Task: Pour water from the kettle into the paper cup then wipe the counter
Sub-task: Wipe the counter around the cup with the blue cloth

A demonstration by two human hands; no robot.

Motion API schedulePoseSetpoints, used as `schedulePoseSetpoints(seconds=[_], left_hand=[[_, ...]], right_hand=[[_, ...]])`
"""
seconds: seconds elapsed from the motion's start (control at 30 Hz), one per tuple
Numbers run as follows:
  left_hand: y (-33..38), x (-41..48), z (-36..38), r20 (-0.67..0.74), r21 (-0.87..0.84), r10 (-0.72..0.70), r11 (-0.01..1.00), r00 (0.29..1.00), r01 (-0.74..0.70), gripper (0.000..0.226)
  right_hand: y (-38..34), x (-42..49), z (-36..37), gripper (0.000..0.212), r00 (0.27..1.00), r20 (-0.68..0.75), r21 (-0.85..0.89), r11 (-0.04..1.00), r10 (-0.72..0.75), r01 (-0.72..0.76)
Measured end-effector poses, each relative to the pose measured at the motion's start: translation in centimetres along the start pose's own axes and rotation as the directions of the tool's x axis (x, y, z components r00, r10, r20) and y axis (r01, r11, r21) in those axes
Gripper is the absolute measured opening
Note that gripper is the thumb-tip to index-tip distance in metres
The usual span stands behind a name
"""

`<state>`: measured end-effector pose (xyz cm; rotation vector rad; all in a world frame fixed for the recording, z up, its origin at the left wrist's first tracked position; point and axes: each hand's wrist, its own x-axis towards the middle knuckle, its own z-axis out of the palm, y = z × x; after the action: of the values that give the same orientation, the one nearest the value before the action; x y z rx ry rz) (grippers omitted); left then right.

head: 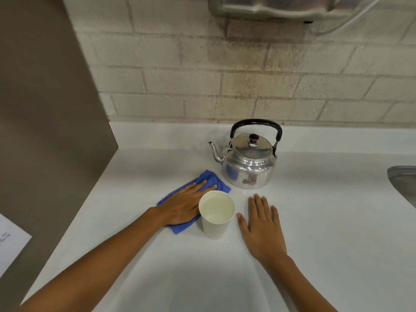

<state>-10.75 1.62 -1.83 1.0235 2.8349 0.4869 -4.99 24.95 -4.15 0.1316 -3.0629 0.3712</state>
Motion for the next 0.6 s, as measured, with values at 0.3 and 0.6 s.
schedulePoseSetpoints(seconds=[0.3,0.6], left_hand=[[-1.5,-2.6,-0.1,-0.098,-0.010,-0.002,1.000,0.995,0.001,0.049],[2.0,-4.1,2.0,-0.194,-0.017,-0.419,0.906,0.887,0.424,0.046]], right_hand=[[0.4,-0.2,-0.2,0.067,1.000,-0.012,0.023,1.000,-0.009,0.009],[0.0,0.0,-0.2,0.065,0.999,-0.035,0.005,1.000,-0.015,0.015]])
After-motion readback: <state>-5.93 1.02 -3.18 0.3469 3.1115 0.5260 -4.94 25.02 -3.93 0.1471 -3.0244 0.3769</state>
